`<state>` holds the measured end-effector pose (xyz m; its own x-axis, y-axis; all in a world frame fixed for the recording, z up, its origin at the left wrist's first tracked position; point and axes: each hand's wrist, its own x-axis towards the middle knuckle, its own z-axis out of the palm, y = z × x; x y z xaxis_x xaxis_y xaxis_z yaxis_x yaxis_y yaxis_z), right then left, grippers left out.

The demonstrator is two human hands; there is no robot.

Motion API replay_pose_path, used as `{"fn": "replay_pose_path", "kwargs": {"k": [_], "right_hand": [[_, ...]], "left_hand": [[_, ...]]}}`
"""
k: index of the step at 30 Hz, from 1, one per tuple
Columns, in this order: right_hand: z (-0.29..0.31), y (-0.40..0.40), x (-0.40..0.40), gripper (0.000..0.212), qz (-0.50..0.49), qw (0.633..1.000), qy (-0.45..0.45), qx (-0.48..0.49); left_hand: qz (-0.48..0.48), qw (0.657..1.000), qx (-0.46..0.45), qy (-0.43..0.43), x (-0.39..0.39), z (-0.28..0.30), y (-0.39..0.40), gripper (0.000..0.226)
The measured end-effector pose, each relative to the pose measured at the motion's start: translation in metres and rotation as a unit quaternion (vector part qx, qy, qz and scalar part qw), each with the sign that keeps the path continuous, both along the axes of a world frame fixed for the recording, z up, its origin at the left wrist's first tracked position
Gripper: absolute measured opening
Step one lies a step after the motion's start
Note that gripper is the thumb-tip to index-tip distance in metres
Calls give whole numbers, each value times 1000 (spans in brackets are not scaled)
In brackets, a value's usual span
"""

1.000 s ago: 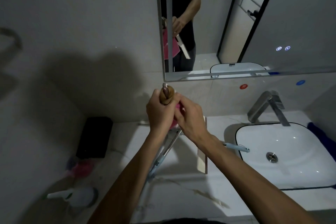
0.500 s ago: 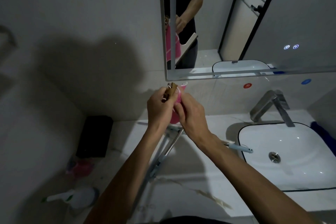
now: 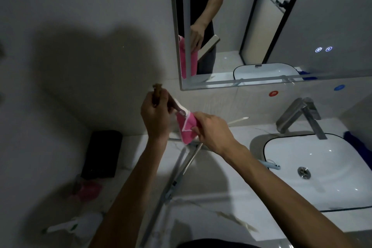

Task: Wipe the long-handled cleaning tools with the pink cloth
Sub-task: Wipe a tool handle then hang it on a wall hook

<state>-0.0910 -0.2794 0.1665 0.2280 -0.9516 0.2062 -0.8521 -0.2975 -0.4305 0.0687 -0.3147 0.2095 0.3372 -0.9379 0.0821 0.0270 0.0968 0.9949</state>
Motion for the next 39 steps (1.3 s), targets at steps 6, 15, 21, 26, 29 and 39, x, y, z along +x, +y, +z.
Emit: {"fn": "replay_pose_path", "kwargs": {"k": [6, 15, 21, 26, 29, 39], "right_hand": [[-9, -3, 0, 13, -31, 999, 28, 22], [-16, -5, -10, 10, -17, 997, -73, -6], [-3, -2, -10, 16, -134, 954, -257, -82], [12, -8, -20, 18, -212, 907, -356, -76], [5, -8, -18, 23, -237, 897, -370, -43], [-14, -8, -15, 21, -292, 787, -494, 227]], "left_hand": [[-28, 998, -28, -51, -6, -2, -8, 14], [-148, 972, 45, -179, -26, -26, 10, 9], [-98, 961, 35, -254, -10, -30, 2, 11], [-72, 991, 57, -94, 11, -49, 0, 19], [-72, 997, 29, 0, 14, -53, 3, 31], [-129, 987, -42, 88, 9, -43, 21, 27]]}}
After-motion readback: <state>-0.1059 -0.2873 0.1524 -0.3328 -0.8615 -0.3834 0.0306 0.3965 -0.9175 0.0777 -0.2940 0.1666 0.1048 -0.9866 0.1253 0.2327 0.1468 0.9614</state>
